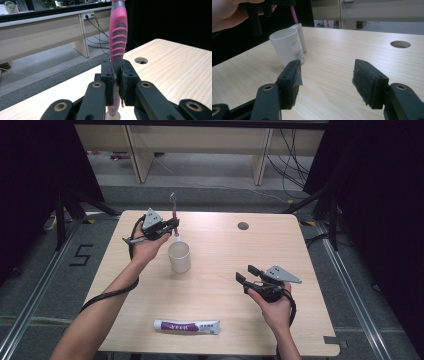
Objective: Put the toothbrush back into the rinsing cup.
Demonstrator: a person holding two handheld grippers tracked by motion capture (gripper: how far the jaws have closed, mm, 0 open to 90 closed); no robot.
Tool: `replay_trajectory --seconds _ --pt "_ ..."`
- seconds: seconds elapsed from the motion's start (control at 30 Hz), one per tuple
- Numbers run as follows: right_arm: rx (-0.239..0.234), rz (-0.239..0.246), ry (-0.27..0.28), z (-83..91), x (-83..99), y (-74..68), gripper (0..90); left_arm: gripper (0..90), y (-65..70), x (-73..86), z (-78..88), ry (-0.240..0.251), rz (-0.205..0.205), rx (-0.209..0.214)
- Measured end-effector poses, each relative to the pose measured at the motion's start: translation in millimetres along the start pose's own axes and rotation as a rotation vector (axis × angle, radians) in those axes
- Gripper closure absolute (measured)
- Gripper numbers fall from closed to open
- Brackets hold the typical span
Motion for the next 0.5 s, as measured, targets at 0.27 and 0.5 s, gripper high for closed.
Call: replay_trajectory --seconds 0.27,0.5 --pt "0.004 0.005 0.010 0.0 0.3 0.5 40.2 82.4 -0.8 5.1 -3.1 -0.014 0.008 -0.001" --pt "0.008 0.022 0.007 0.0 1.0 1.6 40.2 82.5 -0.2 8.2 -5.1 -0.024 0.014 0.002"
Point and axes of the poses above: each handheld gripper's, and its own axes: z roughly backward along the jaws, x roughly out of its underside, y roughly to its right, the point moved 4 cm from there along -z, roughly forward along the jaws, and after that the axes turned 3 degrees about z, right-handed, at the moved point
